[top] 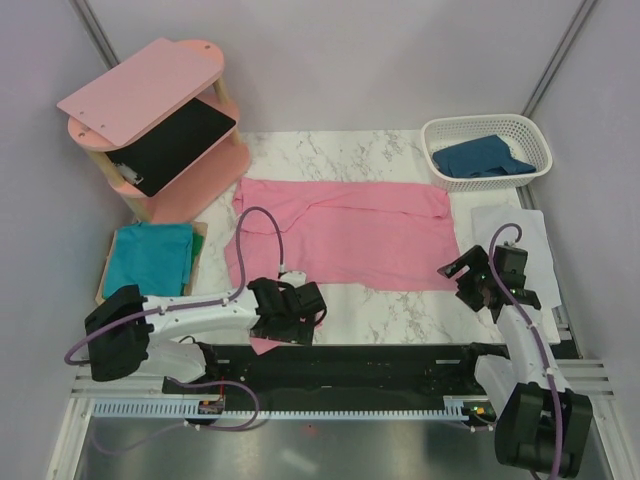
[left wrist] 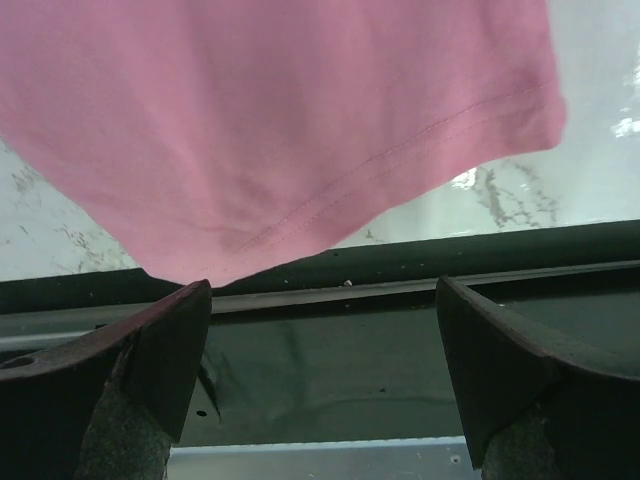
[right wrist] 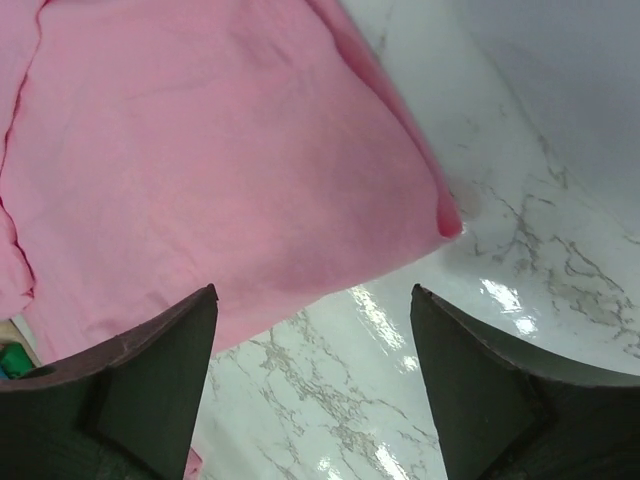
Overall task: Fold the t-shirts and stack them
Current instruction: Grap the side of the flattened tshirt closest away from the robot with both arms
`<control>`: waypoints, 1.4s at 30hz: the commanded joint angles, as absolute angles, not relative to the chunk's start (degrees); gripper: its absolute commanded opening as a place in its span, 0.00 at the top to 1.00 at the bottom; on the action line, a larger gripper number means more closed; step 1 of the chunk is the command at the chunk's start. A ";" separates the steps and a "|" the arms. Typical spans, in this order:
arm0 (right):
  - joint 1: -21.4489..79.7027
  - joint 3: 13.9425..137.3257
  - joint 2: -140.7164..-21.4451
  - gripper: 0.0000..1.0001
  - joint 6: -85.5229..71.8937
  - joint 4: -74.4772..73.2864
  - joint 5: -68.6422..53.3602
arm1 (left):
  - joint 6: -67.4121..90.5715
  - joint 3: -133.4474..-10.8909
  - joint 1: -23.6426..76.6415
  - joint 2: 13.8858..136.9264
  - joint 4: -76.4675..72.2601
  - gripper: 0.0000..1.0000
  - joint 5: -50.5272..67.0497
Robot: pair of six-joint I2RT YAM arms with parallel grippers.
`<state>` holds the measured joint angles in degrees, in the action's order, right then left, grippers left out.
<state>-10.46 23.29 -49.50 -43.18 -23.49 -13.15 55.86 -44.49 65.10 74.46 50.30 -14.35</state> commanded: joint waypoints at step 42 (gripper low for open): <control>-26.28 16.44 -59.94 1.00 -40.70 -8.88 -26.89 | 74.70 -39.20 70.22 84.29 55.02 0.46 -30.14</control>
